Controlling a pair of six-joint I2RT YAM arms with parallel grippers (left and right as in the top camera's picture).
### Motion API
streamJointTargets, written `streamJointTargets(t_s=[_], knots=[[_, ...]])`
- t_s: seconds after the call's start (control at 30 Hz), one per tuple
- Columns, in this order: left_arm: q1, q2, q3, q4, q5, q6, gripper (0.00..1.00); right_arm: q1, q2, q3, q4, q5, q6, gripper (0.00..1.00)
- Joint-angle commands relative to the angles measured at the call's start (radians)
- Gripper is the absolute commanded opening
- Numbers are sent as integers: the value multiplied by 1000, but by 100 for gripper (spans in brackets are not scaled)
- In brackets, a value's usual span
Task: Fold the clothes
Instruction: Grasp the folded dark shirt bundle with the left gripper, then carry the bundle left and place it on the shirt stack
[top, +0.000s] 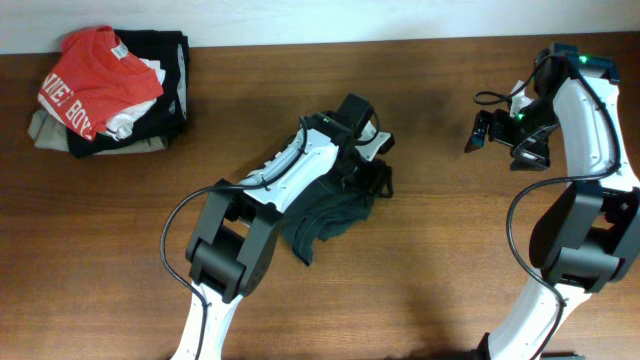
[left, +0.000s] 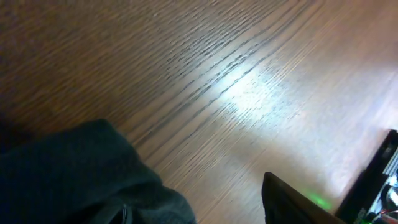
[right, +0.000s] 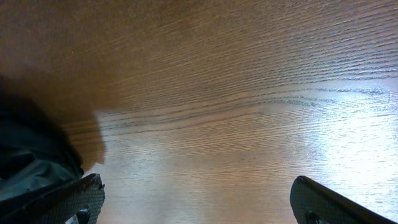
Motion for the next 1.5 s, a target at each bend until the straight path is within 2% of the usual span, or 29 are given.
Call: streamJointTargets(t_s=[0.0, 0.13, 0.17, 0.2, 0.3, 0.37, 0.47, 0.6, 0.7, 0.8, 0.93, 1.0, 1.1, 1.23, 1.47], knots=[[5, -6, 93, -52, 58, 45, 69, 6, 6, -5, -6, -6, 3, 99], [51, -30, 291, -219, 72, 138, 87, 6, 6, -5, 1, -6, 3, 99], [76, -30, 361, -275, 67, 150, 97, 6, 6, -5, 1, -6, 3, 99], [95, -30, 399, -303, 53, 151, 99, 6, 6, -5, 1, -6, 3, 99], [184, -30, 490, -388, 8, 208, 99, 6, 6, -5, 1, -6, 3, 99], [261, -30, 499, -436, 5, 257, 99, 6, 6, -5, 1, -6, 3, 99], [386, -14, 479, -473, -77, 290, 99, 6, 6, -5, 1, -6, 3, 98], [497, 60, 452, -490, -66, 330, 99, 6, 6, -5, 0, -6, 3, 99], [531, 140, 452, -541, 11, 412, 99, 6, 6, -5, 0, -6, 3, 98], [534, 219, 452, -544, 25, 458, 99, 6, 6, -5, 0, -6, 3, 99], [525, 278, 452, -560, 164, 539, 99, 6, 6, -5, 0, -6, 3, 99], [520, 296, 452, -567, 194, 543, 99, 6, 6, -5, 0, -6, 3, 99], [500, 317, 452, -626, 246, 614, 99, 6, 6, -5, 1, -6, 3, 98], [438, 353, 452, -683, 247, 621, 99, 6, 6, -5, 0, -6, 3, 99], [381, 378, 452, -687, 244, 620, 99, 6, 6, -5, -3, -6, 3, 99]])
